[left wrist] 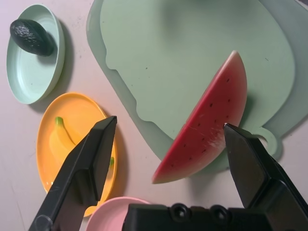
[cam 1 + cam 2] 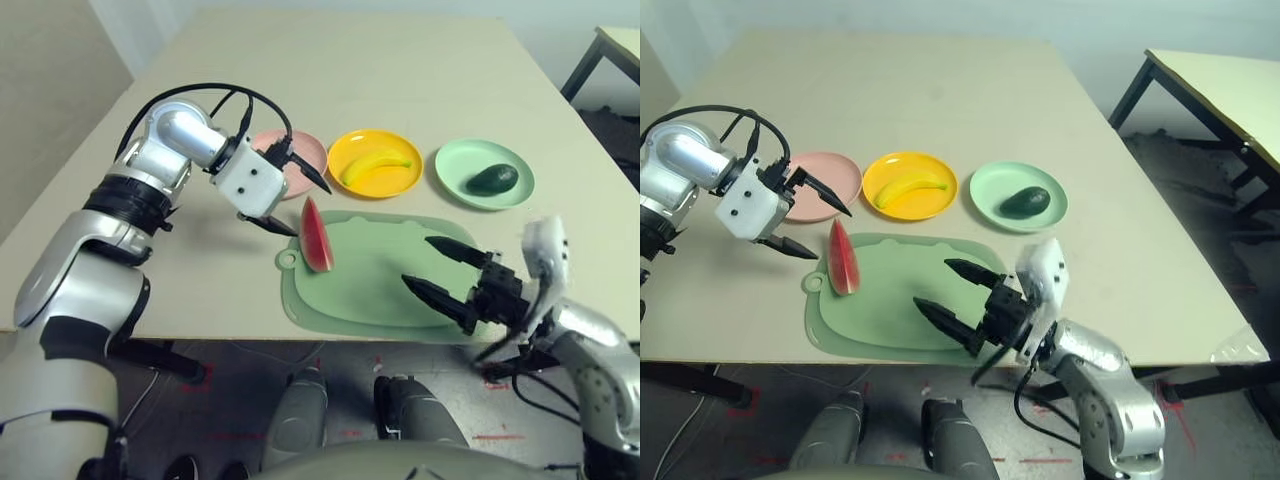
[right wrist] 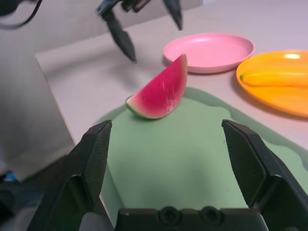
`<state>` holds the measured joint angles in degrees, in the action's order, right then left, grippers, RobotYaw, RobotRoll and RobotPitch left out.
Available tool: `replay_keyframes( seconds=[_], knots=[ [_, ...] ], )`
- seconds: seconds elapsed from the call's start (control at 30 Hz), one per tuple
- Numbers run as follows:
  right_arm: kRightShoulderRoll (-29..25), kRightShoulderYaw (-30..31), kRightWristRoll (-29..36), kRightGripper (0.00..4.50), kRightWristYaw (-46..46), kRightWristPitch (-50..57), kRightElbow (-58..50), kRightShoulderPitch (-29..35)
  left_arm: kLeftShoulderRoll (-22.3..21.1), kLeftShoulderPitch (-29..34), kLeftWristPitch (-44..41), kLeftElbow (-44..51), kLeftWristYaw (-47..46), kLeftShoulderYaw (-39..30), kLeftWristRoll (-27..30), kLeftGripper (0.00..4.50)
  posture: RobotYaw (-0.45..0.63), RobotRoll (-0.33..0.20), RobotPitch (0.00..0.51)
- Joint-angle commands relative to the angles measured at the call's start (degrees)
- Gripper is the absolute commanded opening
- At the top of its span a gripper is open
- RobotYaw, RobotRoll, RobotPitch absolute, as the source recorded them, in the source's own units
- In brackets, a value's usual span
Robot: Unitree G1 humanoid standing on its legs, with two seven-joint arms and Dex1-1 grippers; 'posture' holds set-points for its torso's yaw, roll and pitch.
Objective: Place the fruits into color-matched plates.
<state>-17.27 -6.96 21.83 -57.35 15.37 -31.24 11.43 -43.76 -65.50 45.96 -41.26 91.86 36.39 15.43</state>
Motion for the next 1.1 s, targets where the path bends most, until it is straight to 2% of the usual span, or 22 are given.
replay_keyframes(
  seconds=[0.03,0.17,0.3,0.63,0.77,0.87,1.0,1.1],
  knots=[
    [-0.5,1.2,-1.7,4.48,-1.8,-13.1,3.9,0.8,1.5,-1.6,1.4,-1.5,0.6,2.3,-0.8,4.50,0.14,0.000,0.116],
    [-2.8,3.3,-5.2,4.48,-4.5,-28.4,10.2,0.8,3.0,-3.4,2.9,-3.1,0.6,6.9,-1.6,4.50,0.14,0.000,0.113],
    [-3.7,4.9,-6.8,4.48,-2.6,-35.4,14.5,-0.2,4.5,-4.7,5.8,-5.5,0.6,10.9,-3.0,4.50,0.12,0.000,0.108],
    [-4.2,7.8,-6.9,4.48,5.0,-34.4,15.2,1.6,11.6,-5.8,15.2,-15.2,0.6,11.8,-9.9,4.50,0.09,0.000,0.108],
    [-4.8,8.2,-7.0,4.48,7.3,-33.9,14.8,2.0,14.8,-5.6,15.5,-17.7,0.6,10.6,-12.8,4.50,0.08,0.000,0.108],
    [-5.0,8.6,-7.2,4.50,8.8,-33.6,14.4,2.0,16.3,-5.9,15.0,-20.3,0.5,9.6,-17.7,3.88,0.07,0.000,0.107],
    [-5.2,8.9,-7.1,4.50,10.4,-33.1,13.9,1.9,16.2,-6.1,13.5,-23.0,0.6,9.4,-22.5,2.49,0.06,0.000,0.108],
    [-5.4,9.0,-7.0,4.50,11.1,-33.0,13.8,1.9,15.8,-6.0,13.2,-24.0,0.6,9.4,-23.8,1.73,0.06,0.000,0.108]
  ],
)
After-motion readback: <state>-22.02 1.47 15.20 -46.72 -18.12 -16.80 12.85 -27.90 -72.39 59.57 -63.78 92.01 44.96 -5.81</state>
